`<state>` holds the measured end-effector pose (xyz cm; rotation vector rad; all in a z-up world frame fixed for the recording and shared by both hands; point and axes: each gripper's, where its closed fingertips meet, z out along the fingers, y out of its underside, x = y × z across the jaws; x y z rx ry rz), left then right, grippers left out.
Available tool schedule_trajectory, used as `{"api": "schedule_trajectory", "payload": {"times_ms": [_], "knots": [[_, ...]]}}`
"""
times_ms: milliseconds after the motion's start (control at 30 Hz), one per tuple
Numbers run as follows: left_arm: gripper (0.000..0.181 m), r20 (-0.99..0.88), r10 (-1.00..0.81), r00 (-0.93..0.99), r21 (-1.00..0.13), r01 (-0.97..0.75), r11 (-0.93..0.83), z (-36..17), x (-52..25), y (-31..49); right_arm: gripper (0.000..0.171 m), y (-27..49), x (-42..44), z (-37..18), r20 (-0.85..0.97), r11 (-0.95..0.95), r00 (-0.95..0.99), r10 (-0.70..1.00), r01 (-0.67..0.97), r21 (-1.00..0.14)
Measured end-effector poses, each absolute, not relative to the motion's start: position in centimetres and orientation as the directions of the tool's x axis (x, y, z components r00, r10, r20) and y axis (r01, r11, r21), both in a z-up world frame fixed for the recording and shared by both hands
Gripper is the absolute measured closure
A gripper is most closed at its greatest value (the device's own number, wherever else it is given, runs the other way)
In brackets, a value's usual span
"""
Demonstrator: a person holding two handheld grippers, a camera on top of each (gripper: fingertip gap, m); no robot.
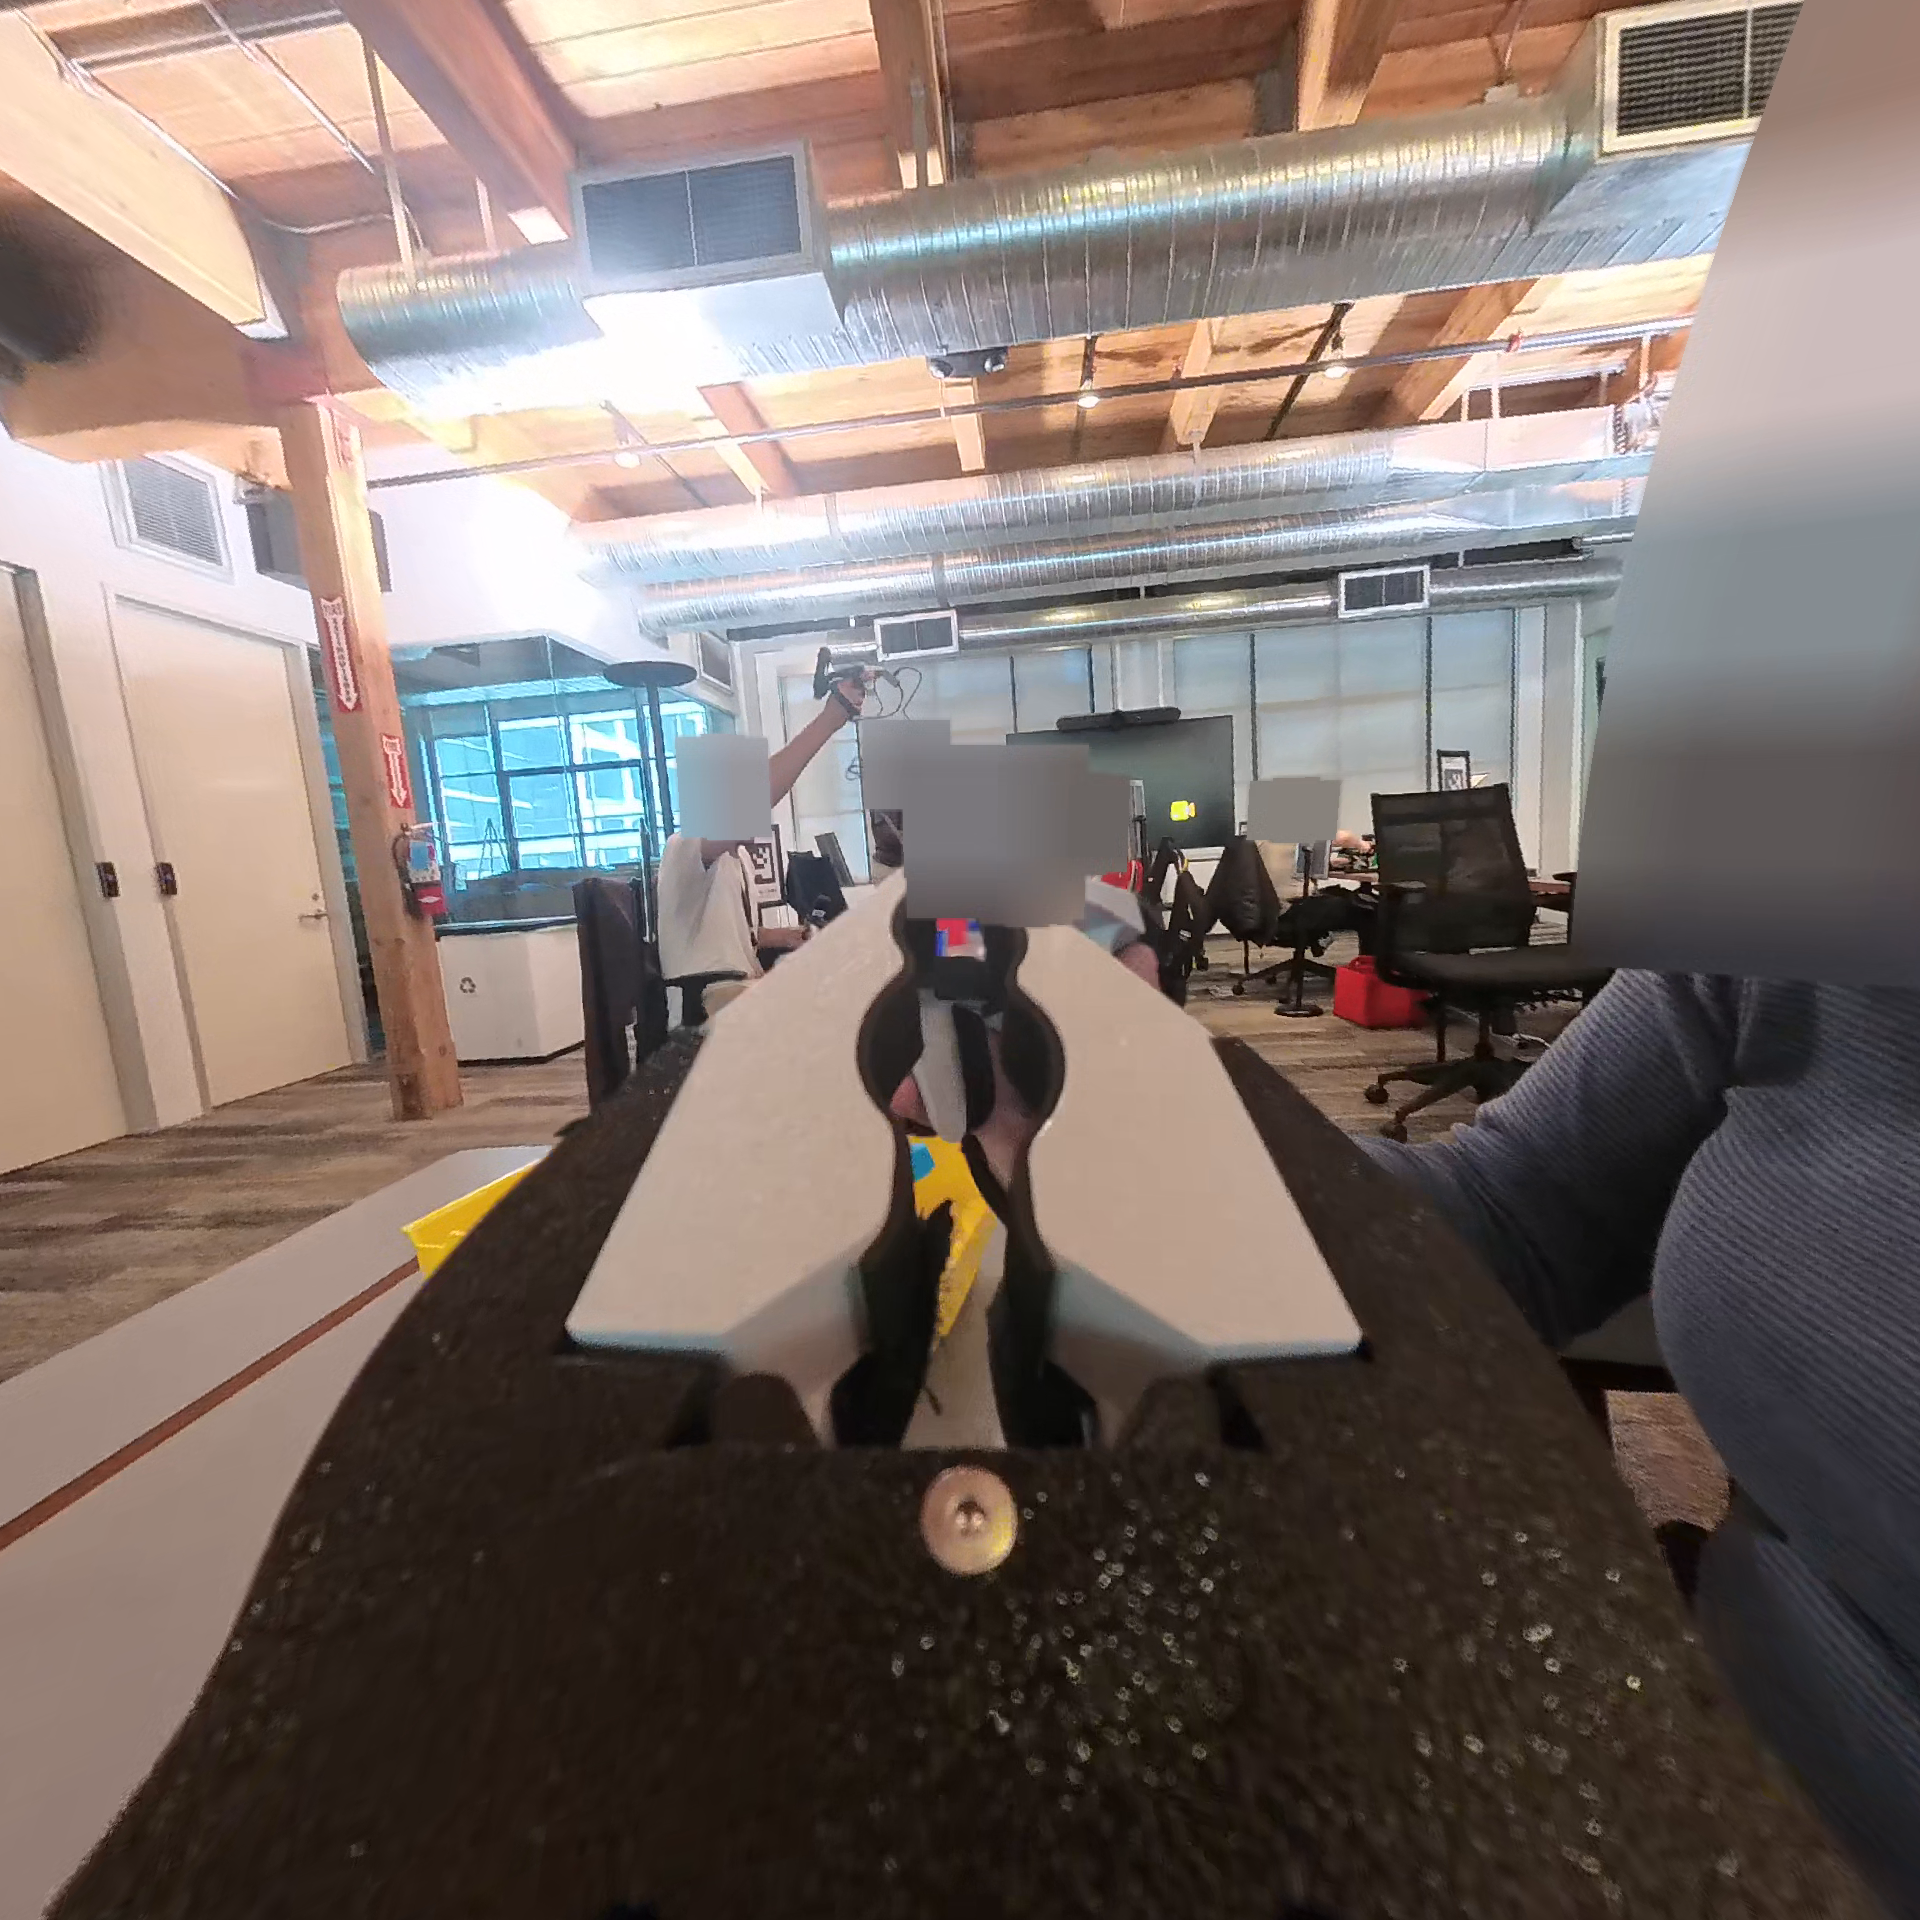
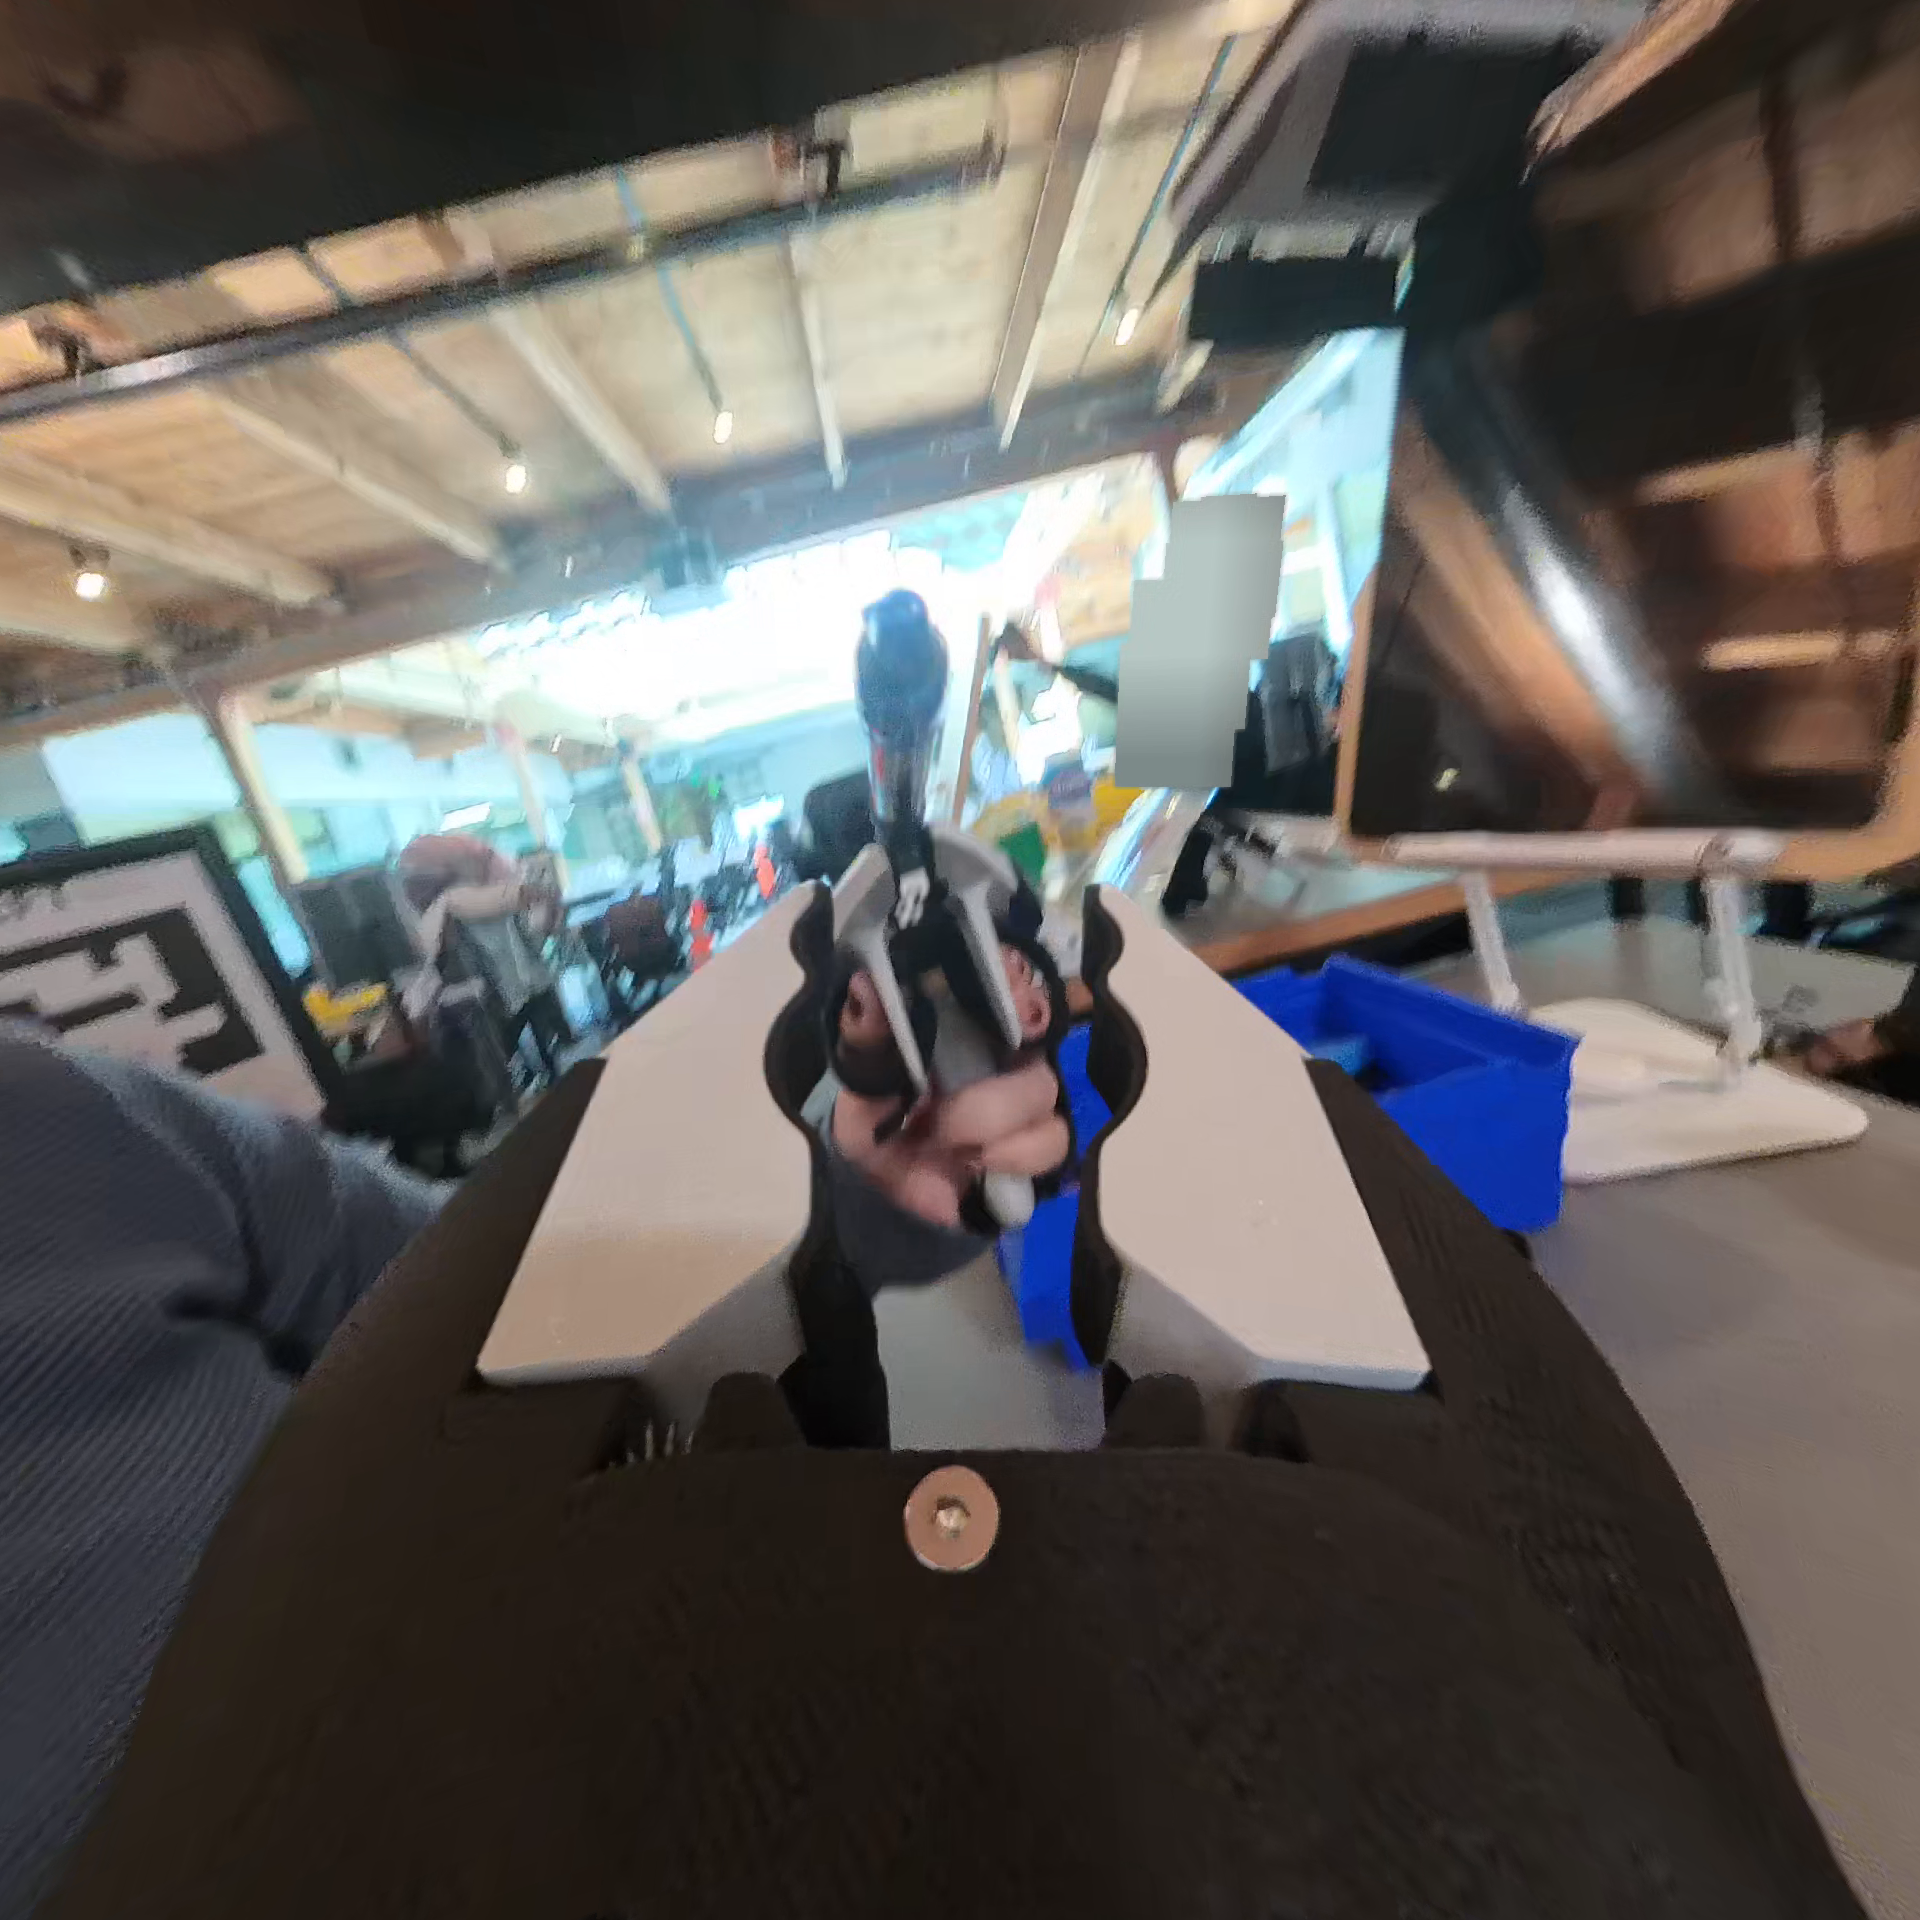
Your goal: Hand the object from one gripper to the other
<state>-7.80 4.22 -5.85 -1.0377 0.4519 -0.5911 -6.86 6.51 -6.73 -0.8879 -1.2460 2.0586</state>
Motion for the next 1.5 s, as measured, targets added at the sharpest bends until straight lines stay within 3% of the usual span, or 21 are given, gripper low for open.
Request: {"api": "schedule_trajectory", "payload": {"times_ms": [100, 167, 233, 400, 500, 633, 767, 867, 1100, 1300, 1500], "knots": [[0.175, -0.071, -0.645, 0.761, -0.886, 0.249, 0.392, -5.9, -7.5, 4.4, 0.136, 7.4, -6.3, -5.0, -0.258, -0.494, -0.575, 0.777, -0.303, -0.815], [0.175, -0.061, -0.647, 0.760, -0.881, 0.263, 0.393, -6.1, -7.2, 4.6, 0.142, 7.5, -6.2, -4.8, -0.281, -0.530, -0.579, 0.766, -0.321, -0.785], [0.175, -0.040, -0.644, 0.764, -0.883, 0.274, 0.380, -6.5, -7.0, 5.1, 0.161, 7.4, -5.8, -4.6, -0.287, -0.556, -0.597, 0.750, -0.333, -0.761], [0.173, 0.054, -0.579, 0.814, -0.904, 0.286, 0.318, -7.8, -8.1, 7.0, 0.164, 8.8, -6.3, -5.2, -0.317, -0.541, -0.540, 0.780, -0.327, -0.775], [0.137, 0.098, -0.347, 0.933, -0.946, 0.196, 0.258, -9.3, -11.4, 9.0, 0.163, 10.6, -6.9, -6.0, -0.372, -0.539, -0.486, 0.791, -0.267, -0.799], [0.128, 0.078, -0.218, 0.973, -0.972, 0.123, 0.199, -9.8, -13.5, 9.3, 0.164, 13.0, -7.6, -7.6, -0.378, -0.457, -0.346, 0.859, -0.185, -0.870], [0.103, 0.089, -0.121, 0.989, -0.995, 0.094, 0.038, -11.4, -15.3, 9.9, 0.163, 15.7, -8.3, -10.3, -0.228, -0.235, -0.098, 0.969, -0.061, -0.970], [0.094, 0.099, -0.102, 0.990, -0.995, 0.097, -0.024, -11.8, -15.9, 9.9, 0.164, 17.9, -8.4, -12.6, 0.008, -0.002, 0.092, 0.996, 0.098, -0.995], [0.094, 0.067, -0.088, 0.994, -0.997, 0.063, -0.041, -11.7, -16.1, 9.7, 0.163, 19.9, -7.9, -14.9, 0.469, 0.352, 0.232, 0.852, 0.409, -0.842], [0.095, 0.038, -0.102, 0.994, -0.997, 0.031, -0.067, -12.1, -15.3, 9.9, 0.164, 19.4, -8.2, -15.7, 0.618, 0.459, 0.213, 0.756, 0.500, -0.734], [0.095, 0.057, -0.113, 0.992, -0.996, 0.049, -0.074, -12.2, -15.5, 9.9, 0.163, 19.3, -8.1, -15.7, 0.614, 0.459, 0.205, 0.762, 0.497, -0.736]]}}
